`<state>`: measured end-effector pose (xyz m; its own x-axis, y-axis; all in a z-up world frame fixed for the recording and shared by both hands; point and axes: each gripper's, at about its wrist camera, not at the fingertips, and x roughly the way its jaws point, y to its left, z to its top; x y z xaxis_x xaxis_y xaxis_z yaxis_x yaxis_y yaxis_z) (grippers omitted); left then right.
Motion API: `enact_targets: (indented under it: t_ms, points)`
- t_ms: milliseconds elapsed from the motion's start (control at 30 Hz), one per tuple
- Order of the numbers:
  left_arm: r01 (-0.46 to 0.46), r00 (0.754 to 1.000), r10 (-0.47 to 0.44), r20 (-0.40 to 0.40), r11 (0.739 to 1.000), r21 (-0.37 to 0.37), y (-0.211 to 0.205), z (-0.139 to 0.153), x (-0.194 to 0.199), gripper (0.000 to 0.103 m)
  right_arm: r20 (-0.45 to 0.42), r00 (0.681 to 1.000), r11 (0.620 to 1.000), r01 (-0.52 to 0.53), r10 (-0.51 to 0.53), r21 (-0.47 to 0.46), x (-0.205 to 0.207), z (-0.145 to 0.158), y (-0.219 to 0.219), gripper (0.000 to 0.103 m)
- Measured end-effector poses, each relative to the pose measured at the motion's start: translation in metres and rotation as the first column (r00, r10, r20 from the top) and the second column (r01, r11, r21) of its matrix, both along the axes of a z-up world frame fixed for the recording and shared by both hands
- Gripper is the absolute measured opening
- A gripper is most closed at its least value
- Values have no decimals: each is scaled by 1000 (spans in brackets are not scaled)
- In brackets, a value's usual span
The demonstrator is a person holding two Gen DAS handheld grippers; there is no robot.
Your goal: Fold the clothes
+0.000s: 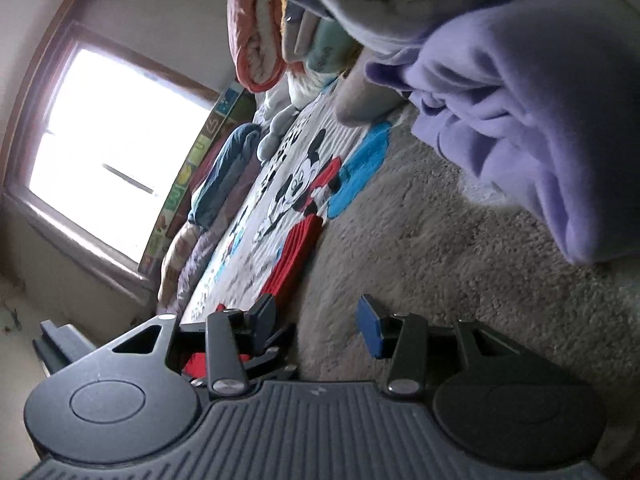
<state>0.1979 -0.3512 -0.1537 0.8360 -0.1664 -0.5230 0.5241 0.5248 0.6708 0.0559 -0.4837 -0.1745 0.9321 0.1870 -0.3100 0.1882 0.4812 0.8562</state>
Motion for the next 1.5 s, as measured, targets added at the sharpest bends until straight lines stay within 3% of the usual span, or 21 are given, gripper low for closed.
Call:
enact_targets:
  t_ms: [133, 233, 267, 300, 400, 533, 633, 733, 800, 933, 1167, 1300, 1500]
  points:
    - [-6, 999, 4, 32, 998, 56, -14, -3, 14, 47, 8, 1000, 1000, 18, -18, 24, 1, -3, -3, 47]
    - [-3, 998, -4, 56, 994, 113, -22, -9, 21, 34, 15, 999, 998, 36, -37, 51, 2, -7, -6, 47]
    - [-6, 998, -1, 56, 993, 119, -23, -10, 23, 26, 17, 999, 998, 40, -41, 58, 2, -7, -6, 47]
    - [-8, 998, 2, 55, 992, 124, -23, -11, 26, 12, 20, 999, 997, 45, -46, 61, 2, -8, -7, 47]
    - [-22, 997, 14, 76, 994, 104, -18, -3, 31, 9, 30, 997, 995, 63, -66, 78, 1, -11, -7, 47]
    - [-37, 998, 37, 42, 999, -19, 5, 34, 34, 9, 40, 997, 995, 66, -70, 81, 0, -11, -7, 49]
    - [-57, 998, 56, -4, 990, -130, 32, 67, 39, 9, 65, 997, 998, 40, -42, 38, 4, -4, 0, 59]
    - [-90, 995, 77, -60, 961, -263, 69, 105, 43, 8, 105, 994, 998, -37, 43, -60, 13, 10, 20, 59]
    - [-118, 992, 94, -87, 934, -337, 95, 125, 43, 8, 122, 985, 979, -102, 125, -174, 21, 23, 43, 59]
    - [-170, 985, 138, -105, 885, -434, 144, 156, 42, 8, 120, 946, 882, -230, 302, -411, 39, 47, 101, 59]
    - [-252, 968, 222, -121, 805, -538, 225, 181, 29, 8, 7, 856, 608, -362, 518, -707, 52, 65, 206, 59]
    - [-298, 953, 274, -129, 769, -565, 267, 183, 20, 8, -73, 828, 470, -385, 556, -795, 53, 62, 248, 51]
    - [-386, 918, 356, -174, 703, -597, 329, 172, 11, 8, -130, 816, 364, -387, 564, -847, 52, 57, 278, 40]
